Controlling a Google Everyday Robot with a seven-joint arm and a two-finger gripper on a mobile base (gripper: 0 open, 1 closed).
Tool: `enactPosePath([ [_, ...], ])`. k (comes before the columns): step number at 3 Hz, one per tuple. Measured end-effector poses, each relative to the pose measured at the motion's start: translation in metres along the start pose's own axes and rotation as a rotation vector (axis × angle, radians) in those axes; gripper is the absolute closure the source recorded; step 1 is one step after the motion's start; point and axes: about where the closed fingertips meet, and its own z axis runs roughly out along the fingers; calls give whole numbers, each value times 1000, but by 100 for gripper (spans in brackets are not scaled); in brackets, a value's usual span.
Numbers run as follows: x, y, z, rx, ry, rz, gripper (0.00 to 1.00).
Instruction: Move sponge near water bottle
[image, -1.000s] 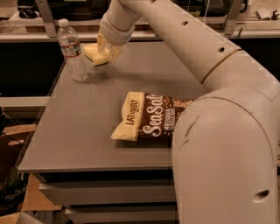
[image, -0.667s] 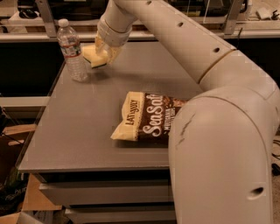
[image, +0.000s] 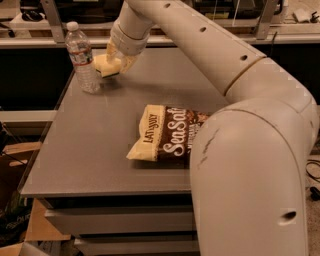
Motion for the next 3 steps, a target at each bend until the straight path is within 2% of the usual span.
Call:
enactPosePath([
  [1, 3, 5, -1, -12, 6, 3, 11],
  [2, 8, 10, -3, -21, 12, 5, 0],
  [3, 18, 21, -9, -41, 20, 12, 0],
])
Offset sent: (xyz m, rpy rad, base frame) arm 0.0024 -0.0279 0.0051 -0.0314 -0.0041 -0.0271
